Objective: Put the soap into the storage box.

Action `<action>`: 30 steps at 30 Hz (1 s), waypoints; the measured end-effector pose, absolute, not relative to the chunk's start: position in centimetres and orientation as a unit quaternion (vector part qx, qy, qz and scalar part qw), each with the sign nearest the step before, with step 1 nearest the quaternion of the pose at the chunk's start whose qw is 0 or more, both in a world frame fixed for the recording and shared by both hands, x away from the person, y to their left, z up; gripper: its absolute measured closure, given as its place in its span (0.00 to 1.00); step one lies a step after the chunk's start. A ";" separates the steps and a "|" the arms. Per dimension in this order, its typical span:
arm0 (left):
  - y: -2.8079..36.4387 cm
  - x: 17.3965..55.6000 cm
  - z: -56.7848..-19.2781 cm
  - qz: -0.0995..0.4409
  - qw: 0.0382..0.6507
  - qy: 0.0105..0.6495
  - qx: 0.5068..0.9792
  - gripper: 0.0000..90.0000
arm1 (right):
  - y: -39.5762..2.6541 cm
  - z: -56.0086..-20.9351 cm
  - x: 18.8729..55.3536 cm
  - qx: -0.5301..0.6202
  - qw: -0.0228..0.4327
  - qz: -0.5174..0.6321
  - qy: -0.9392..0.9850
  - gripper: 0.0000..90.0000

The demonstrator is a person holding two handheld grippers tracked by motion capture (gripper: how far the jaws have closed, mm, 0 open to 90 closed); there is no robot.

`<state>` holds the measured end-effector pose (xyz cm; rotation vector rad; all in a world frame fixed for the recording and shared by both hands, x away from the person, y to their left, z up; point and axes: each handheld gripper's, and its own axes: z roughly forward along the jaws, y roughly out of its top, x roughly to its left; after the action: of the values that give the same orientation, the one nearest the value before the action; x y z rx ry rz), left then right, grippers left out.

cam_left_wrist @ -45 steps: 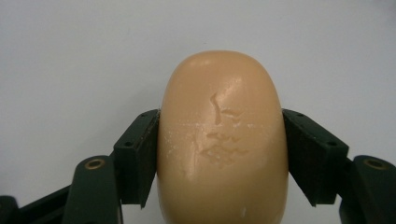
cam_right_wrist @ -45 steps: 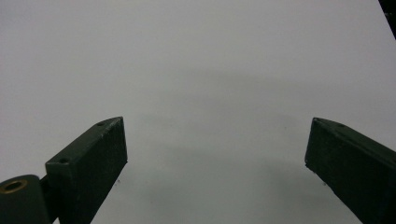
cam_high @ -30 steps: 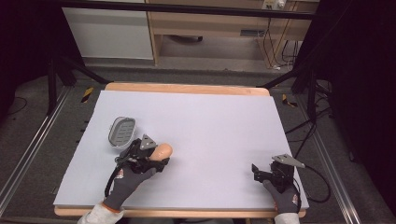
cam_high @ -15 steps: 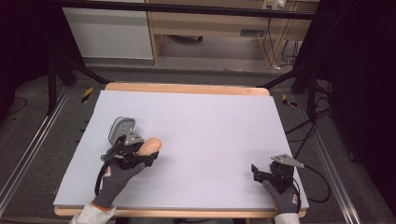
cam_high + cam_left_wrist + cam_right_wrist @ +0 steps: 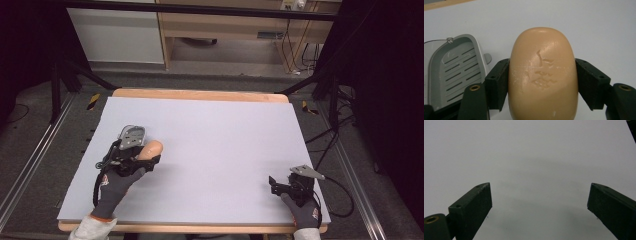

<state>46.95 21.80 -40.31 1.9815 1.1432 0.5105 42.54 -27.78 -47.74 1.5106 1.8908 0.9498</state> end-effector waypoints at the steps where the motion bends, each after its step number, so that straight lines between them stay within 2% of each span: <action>1: 21.8 46.9 -40.3 0.201 0.388 0.449 0.779 0.35 | -27.8 -47.7 42.5 0.560 0.268 0.352 0.701 0.07; 30: 26.0 50.5 -39.5 0.241 0.386 0.506 0.733 0.35 | -27.7 -47.9 42.8 0.559 0.270 0.346 0.704 0.07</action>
<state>50.48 25.96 -39.51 1.8662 1.2877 0.6135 42.80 -27.66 -47.85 1.5060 1.8963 0.9331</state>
